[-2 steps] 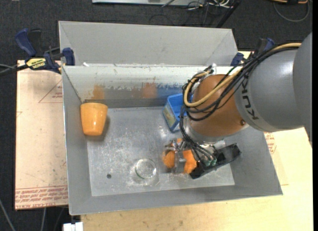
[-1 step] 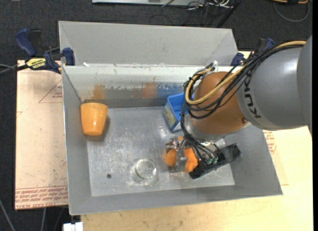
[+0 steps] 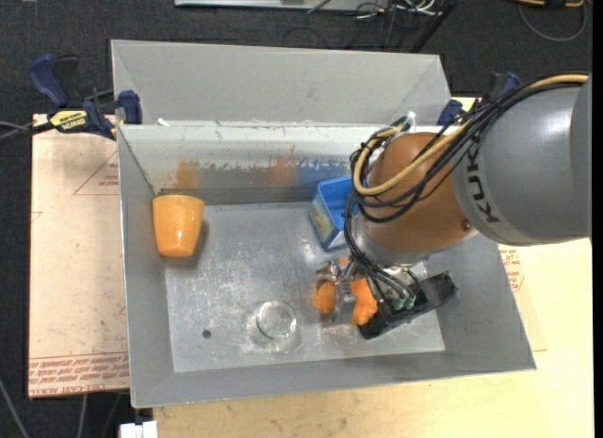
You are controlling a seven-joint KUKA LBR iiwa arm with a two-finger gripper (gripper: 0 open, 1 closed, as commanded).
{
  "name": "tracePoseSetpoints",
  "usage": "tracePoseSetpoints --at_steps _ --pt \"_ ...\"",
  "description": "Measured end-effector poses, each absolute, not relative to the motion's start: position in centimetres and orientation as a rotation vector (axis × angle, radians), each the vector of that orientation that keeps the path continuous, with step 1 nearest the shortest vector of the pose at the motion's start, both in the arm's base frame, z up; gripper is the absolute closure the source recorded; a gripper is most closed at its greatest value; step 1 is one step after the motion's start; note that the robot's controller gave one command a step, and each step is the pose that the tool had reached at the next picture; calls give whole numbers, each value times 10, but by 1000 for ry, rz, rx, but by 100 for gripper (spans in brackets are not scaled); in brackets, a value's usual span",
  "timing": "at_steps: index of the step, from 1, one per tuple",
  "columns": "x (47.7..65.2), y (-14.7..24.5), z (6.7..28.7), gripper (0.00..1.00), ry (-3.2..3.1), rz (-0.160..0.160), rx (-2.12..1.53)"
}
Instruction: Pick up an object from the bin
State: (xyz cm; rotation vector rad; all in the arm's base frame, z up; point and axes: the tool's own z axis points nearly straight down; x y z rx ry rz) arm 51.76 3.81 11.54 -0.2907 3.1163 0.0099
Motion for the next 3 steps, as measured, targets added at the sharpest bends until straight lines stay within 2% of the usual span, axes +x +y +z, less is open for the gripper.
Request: tracePoseSetpoints --at_steps 3 --pt "518 38 132 100 3117 10 -290"
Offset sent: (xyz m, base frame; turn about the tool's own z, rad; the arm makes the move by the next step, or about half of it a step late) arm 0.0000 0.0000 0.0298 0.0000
